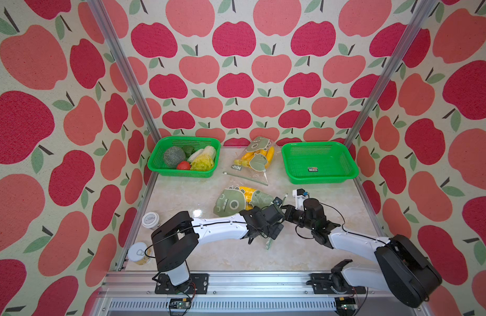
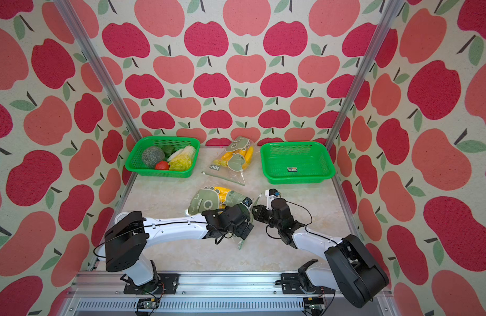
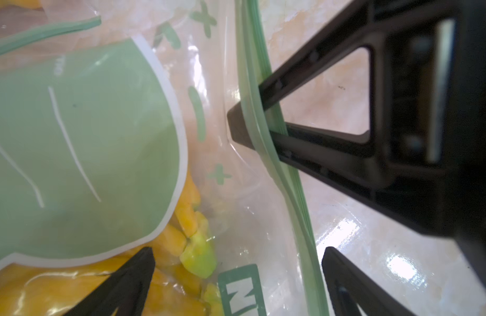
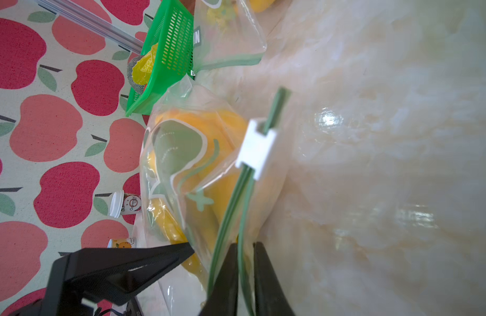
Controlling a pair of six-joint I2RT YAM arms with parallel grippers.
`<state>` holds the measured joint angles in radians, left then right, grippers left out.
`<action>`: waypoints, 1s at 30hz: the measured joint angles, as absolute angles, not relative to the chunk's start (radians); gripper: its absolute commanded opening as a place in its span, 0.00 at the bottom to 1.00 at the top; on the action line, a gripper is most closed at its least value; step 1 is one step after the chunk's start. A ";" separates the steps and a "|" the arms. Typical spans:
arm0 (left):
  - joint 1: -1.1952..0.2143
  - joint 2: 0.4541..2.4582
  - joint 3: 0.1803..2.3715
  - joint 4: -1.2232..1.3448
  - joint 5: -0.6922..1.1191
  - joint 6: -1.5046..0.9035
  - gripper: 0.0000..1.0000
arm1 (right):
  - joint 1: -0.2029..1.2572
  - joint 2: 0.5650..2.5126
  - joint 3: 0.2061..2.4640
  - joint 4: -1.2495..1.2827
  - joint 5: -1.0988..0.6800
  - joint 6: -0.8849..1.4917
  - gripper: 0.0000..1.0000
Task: Open the zip-top bag and take out the banana
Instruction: Open the zipper of the food storage bag at the center of the board.
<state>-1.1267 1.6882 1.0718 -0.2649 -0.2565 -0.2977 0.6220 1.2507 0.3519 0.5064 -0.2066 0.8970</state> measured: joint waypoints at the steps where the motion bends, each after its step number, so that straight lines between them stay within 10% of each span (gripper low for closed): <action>1: -1.126 1.688 1.072 -0.265 -0.263 -0.298 0.97 | 0.629 1.244 0.354 0.504 -0.201 0.898 0.09; 12: -1.118 1.688 1.073 -0.289 -0.281 -0.328 0.71 | 0.649 1.224 0.357 0.477 -0.169 0.899 0.06; 24: -1.110 1.688 1.073 -0.304 -0.285 -0.346 0.07 | 0.654 1.221 0.358 0.437 -0.120 0.898 0.06; 30: -1.110 1.647 1.073 -0.318 -0.321 -0.350 0.00 | 0.654 1.222 0.363 0.385 -0.070 0.898 0.05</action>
<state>-1.1103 1.6474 1.0725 -0.3183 -0.3210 -0.3504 0.6544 1.2217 0.3630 0.3855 -0.0704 0.8978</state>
